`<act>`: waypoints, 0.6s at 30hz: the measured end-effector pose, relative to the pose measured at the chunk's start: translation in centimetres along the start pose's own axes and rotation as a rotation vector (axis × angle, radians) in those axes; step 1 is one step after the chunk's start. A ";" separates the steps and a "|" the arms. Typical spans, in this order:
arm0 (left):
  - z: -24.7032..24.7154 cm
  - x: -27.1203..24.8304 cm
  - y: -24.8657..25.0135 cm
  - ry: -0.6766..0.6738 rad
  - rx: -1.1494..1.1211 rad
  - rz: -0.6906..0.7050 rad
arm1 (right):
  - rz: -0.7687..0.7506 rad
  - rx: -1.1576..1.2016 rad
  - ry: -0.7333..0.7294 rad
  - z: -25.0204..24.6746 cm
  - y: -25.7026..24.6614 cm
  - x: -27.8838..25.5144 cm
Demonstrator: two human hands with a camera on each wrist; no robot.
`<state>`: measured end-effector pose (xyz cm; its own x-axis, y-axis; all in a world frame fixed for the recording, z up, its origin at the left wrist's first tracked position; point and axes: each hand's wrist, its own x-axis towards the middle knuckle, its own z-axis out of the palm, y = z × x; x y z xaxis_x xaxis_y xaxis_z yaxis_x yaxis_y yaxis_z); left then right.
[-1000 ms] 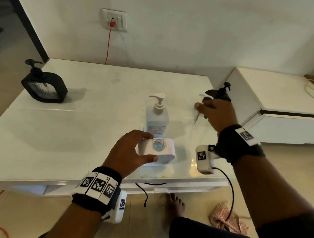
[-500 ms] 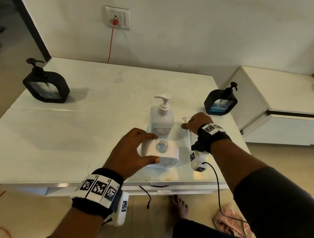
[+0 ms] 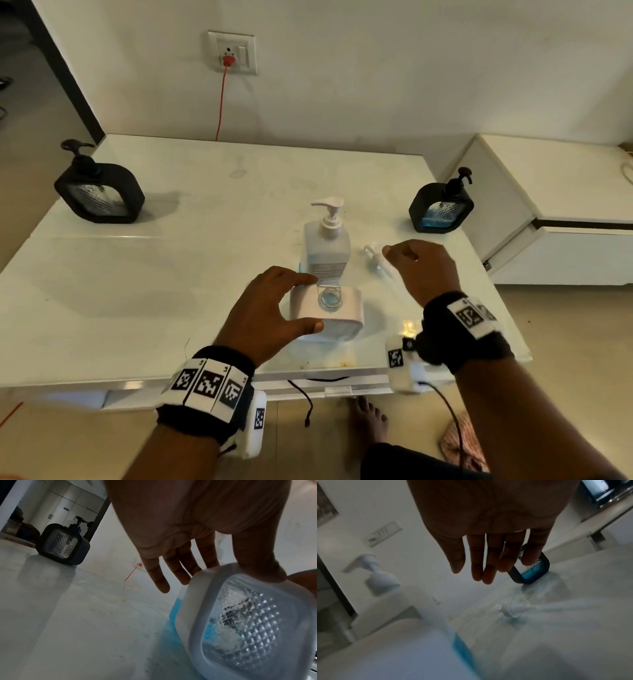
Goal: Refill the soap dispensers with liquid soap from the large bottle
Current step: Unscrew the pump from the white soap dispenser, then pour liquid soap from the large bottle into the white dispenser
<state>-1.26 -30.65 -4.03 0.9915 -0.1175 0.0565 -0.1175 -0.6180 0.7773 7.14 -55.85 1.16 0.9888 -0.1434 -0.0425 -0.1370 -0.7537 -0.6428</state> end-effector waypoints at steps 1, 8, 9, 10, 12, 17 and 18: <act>0.1 0.0 0.1 0.001 -0.002 0.000 | -0.031 0.072 -0.007 -0.1 -0.2 -1.3; 0.1 -0.2 -0.3 0.010 -0.041 0.011 | -0.157 0.140 -0.221 0.6 0.7 -7.3; 0.0 -0.1 -0.3 0.008 -0.046 0.008 | -0.163 0.141 -0.271 0.7 0.8 -7.8; -0.1 -0.1 -0.3 0.010 -0.052 0.004 | -0.163 0.136 -0.320 0.9 0.9 -8.1; -0.4 -0.1 -0.4 0.010 -0.063 0.003 | -0.162 0.119 -0.356 1.1 0.9 -8.2; -1.2 -0.4 -0.6 -0.023 -0.107 -0.013 | -0.236 0.041 -0.318 2.6 0.3 -8.2; -1.3 -0.5 -0.7 -0.011 -0.120 -0.029 | -0.257 0.027 -0.310 3.0 0.1 -8.2</act>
<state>-1.57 -29.17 -3.77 0.9936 -0.1100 0.0260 -0.0801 -0.5236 0.8482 -0.83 -52.81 -0.84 0.9624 0.2510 -0.1042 0.1144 -0.7219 -0.6824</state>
